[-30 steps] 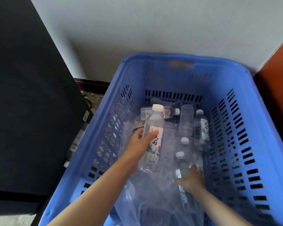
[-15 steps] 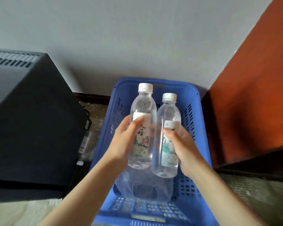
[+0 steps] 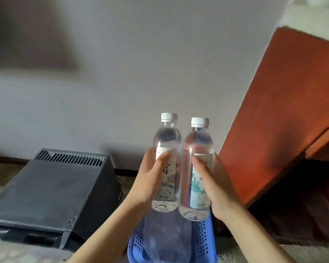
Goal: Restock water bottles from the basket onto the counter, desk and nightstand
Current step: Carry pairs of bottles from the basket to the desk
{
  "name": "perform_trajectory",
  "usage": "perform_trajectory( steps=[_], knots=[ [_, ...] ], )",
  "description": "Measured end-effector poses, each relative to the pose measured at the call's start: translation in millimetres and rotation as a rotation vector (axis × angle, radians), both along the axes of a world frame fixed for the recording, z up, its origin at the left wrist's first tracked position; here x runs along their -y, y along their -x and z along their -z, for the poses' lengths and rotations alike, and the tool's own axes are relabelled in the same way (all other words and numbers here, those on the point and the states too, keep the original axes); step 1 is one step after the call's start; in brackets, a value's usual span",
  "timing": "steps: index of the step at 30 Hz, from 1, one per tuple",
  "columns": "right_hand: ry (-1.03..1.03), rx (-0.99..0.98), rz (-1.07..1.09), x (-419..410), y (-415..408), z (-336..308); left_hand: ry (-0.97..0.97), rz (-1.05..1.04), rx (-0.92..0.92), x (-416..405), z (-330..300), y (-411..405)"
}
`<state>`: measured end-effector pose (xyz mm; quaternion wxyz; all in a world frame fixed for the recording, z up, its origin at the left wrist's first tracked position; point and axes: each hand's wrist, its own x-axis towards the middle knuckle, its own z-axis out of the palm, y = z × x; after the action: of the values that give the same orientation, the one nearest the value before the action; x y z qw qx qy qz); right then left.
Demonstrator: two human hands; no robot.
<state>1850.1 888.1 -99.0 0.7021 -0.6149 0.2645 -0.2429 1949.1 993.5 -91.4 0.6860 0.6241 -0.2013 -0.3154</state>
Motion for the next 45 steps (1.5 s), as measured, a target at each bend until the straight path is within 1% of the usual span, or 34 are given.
perform_trajectory(
  steps=[3, 6, 10, 15, 20, 27, 30, 38, 45],
  knots=[
    [0.045, 0.052, -0.048, -20.4, 5.1, -52.3, 0.044, -0.025, 0.036, -23.5, -55.6, 9.6],
    [0.095, 0.134, -0.142, -43.3, 9.9, -95.8, 0.076, -0.070, 0.106, -52.5, -99.0, 22.7],
    [0.149, 0.211, -0.262, -75.0, 19.4, -134.9, 0.068, -0.220, 0.177, -91.8, -134.5, 47.1],
    [0.162, 0.237, -0.374, -118.1, 24.3, -157.0, 0.049, -0.358, 0.230, -141.8, -160.5, 71.0],
    [0.160, 0.258, -0.488, -170.0, 13.5, -170.4, 0.025, -0.508, 0.253, -197.8, -167.9, 76.0],
    [0.108, 0.240, -0.602, -264.9, -24.7, -164.9, -0.012, -0.619, 0.249, -293.4, -166.6, 59.8],
    [0.112, 0.241, -0.644, -315.7, -50.5, -161.5, 0.001, -0.666, 0.234, -345.5, -165.1, 41.5],
    [0.133, 0.258, -0.726, -463.1, -124.1, -158.1, -0.004, -0.777, 0.261, -490.4, -165.9, -19.3],
    [0.155, 0.233, -0.792, -544.8, -179.3, -156.9, -0.011, -0.857, 0.262, -571.2, -159.5, -66.1]
  ],
)
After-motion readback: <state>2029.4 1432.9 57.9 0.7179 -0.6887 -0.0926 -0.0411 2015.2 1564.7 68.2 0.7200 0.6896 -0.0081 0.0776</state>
